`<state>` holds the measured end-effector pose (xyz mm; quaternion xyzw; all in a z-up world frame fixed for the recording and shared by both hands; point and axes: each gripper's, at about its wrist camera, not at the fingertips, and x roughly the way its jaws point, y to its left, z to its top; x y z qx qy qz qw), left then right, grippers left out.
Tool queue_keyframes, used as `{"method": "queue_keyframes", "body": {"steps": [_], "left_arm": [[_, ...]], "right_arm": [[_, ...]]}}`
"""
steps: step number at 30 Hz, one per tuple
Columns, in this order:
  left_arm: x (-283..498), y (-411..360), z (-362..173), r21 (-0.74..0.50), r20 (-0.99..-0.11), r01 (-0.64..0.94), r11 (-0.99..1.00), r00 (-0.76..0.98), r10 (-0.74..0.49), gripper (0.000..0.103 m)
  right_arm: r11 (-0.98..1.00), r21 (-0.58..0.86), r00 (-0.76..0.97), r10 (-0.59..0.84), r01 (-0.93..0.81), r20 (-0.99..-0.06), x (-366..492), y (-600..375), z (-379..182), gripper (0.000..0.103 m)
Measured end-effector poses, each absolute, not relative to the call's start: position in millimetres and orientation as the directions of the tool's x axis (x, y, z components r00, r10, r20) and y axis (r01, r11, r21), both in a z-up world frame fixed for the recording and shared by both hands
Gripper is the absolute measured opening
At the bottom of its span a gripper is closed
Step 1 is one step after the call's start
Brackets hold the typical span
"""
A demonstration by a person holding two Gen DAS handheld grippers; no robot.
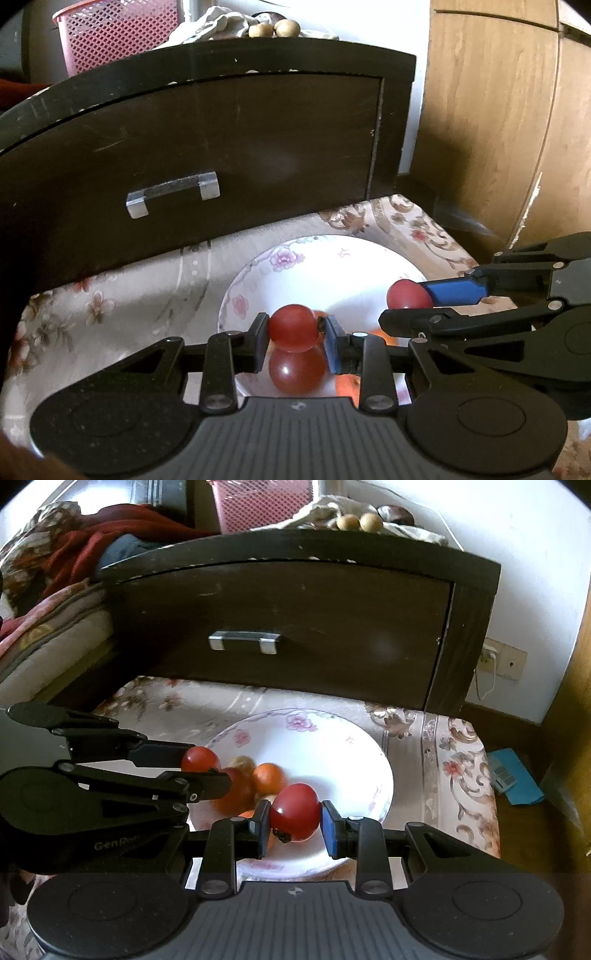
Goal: Organize fruits
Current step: 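Carry both tomatoes over the white bowl and lower them in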
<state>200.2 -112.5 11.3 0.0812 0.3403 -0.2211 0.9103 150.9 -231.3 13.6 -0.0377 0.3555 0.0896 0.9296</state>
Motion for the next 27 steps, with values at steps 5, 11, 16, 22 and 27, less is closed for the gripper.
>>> {"method": "queue_keyframes", "body": {"steps": [5, 11, 16, 22, 27], "left_arm": [[212, -117, 5, 0.007, -0.663, 0.456, 0.89, 0.668, -0.338, 0.038], [219, -121, -1, 0.012, -0.672, 0.458, 0.889, 0.662, -0.332, 0.038], [223, -122, -4, 0.014, -0.669, 0.454, 0.891, 0.666, -0.329, 0.038], [229, -122, -4, 0.021, -0.668, 0.451, 0.892, 0.67, -0.324, 0.038], [231, -124, -4, 0.024, -0.663, 0.453, 0.891, 0.674, -0.325, 0.039]], "right_arm": [[0.981, 0.01, 0.728, 0.149, -0.191, -0.669, 170, -237, 8, 0.024], [0.981, 0.02, 0.722, 0.156, -0.193, -0.674, 182, -241, 0, 0.026], [0.982, 0.021, 0.718, 0.154, -0.19, -0.679, 187, -245, -5, 0.026], [0.982, 0.038, 0.719, 0.163, -0.187, -0.675, 193, -247, -8, 0.026], [0.982, 0.048, 0.723, 0.166, -0.181, -0.67, 196, -247, -9, 0.027]]}}
